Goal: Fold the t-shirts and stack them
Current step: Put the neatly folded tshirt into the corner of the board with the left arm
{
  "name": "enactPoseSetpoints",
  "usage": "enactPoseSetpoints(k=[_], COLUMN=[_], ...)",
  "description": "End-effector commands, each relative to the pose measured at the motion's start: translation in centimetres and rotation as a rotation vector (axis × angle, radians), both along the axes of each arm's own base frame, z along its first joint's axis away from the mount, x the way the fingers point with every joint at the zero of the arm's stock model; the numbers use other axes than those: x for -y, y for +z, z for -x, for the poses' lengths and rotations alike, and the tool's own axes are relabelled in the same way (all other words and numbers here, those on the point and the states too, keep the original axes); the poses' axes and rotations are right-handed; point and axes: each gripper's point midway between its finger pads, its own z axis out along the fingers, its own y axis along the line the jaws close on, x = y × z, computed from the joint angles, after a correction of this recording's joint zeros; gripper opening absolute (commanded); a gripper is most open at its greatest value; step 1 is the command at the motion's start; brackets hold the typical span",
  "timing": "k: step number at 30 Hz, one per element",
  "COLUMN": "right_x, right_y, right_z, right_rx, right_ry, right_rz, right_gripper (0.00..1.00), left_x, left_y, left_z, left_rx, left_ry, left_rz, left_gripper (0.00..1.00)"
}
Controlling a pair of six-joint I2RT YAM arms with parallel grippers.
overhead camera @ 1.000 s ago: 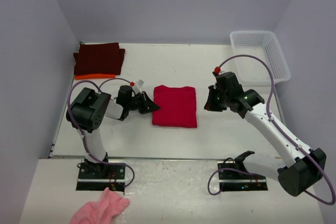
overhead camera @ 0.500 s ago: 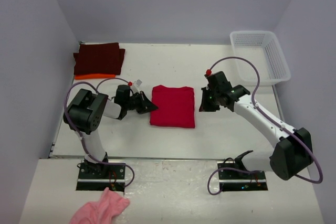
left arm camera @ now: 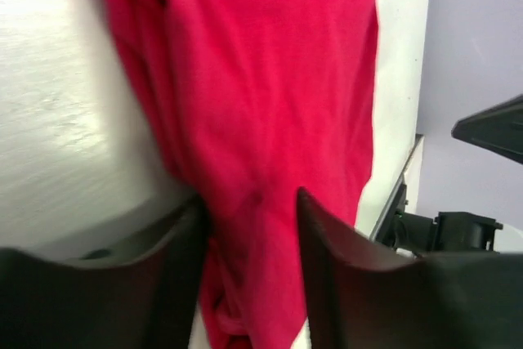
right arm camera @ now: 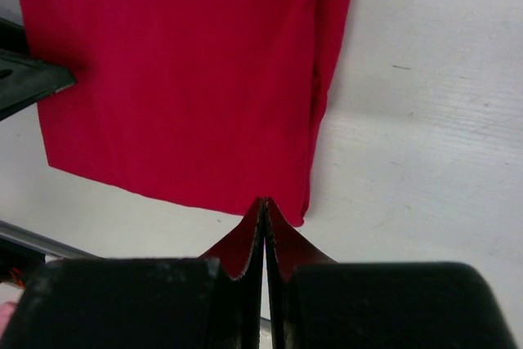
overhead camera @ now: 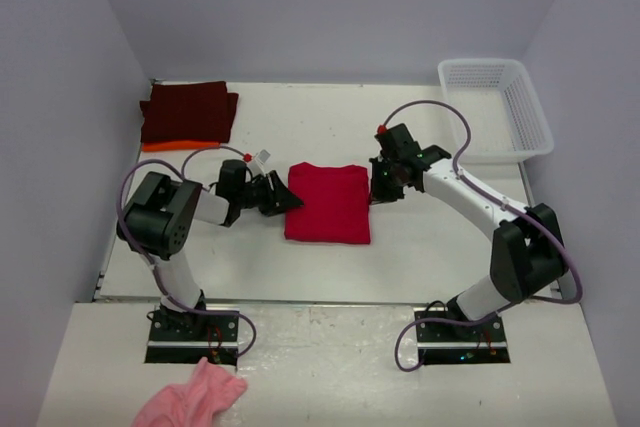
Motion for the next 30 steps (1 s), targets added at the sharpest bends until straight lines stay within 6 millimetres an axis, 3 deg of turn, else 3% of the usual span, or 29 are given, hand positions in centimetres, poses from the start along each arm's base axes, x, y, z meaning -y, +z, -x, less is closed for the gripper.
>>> enactPoseSetpoints(k=[1, 10, 15, 19, 23, 30], right_x=[-1.5, -2.4, -2.2, -2.1, -2.3, -2.3], right_y=[1.6, 1.4, 2.1, 2.3, 2.6, 3.2], right_z=[-1.5, -1.9, -1.8, -1.9, -2.1, -2.7], right_rx=[0.051, 0.041, 0.056, 0.058, 0.061, 0.07], right_ry=[0.029, 0.039, 0.032, 0.03, 0.033, 0.029], right_rz=[-0.043, -0.066, -0.067, -0.057, -0.06, -0.051], right_gripper=[0.0, 0.0, 0.0, 0.0, 0.0, 0.0], left_x=[-2.3, -6.1, -6.9, -5.6, -2.8, -0.5], left_y=[-3.2, -0.6, -0.7, -2.8, -3.5, -5.1], left_z=[1.7, 1.0, 0.9, 1.3, 1.4, 2.2], left_rx=[-0.094, -0.03, -0.048, -0.101, -0.109, -0.166], left_ry=[0.041, 0.155, 0.177, 0.138, 0.077, 0.034], left_rz=[-0.15, -0.366, -0.427, -0.376, -0.249, -0.203], left_gripper=[0.52, 0.77, 0.79, 0.79, 0.79, 0.76])
